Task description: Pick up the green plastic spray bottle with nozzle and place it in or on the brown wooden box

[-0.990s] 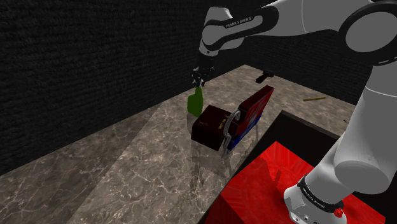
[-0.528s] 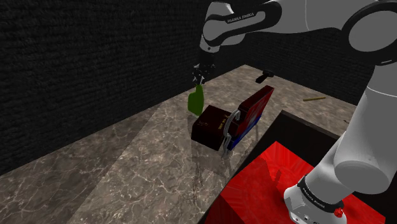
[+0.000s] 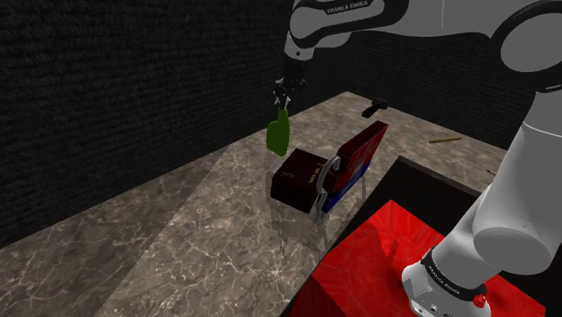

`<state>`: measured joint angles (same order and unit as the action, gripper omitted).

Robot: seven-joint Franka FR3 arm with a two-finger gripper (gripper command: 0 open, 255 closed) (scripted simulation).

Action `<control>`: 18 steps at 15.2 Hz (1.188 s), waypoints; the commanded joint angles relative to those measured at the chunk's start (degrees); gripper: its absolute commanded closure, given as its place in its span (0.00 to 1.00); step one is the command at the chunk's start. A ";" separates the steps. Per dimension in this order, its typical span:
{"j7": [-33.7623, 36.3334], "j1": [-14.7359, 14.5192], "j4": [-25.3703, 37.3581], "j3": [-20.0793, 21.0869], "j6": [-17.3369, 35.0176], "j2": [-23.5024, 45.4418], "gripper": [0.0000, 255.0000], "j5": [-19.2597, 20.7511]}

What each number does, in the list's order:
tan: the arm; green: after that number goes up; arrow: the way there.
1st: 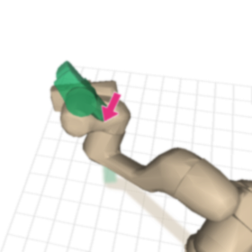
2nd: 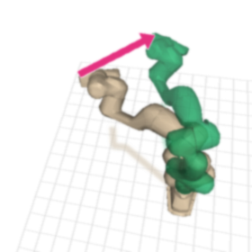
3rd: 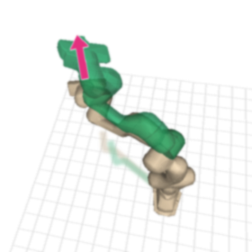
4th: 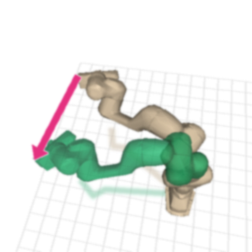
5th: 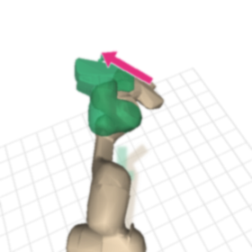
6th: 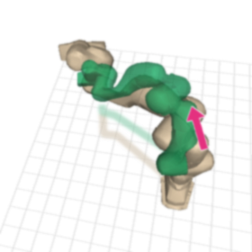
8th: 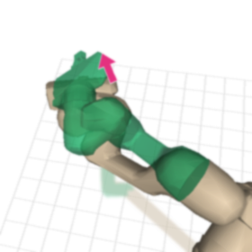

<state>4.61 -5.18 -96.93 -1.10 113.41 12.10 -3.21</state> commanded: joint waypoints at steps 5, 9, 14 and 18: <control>0.22 0.03 4.20 -0.03 -4.60 -0.39 1.00 0.10; 0.36 0.05 7.20 -0.05 -7.66 -0.45 1.00 0.14; 0.53 0.08 11.40 -0.06 -11.60 -0.20 1.00 0.18; 0.66 0.11 15.17 -0.07 -14.89 0.29 1.00 0.20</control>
<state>5.26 -5.10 -82.98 -1.16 99.46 12.10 -3.01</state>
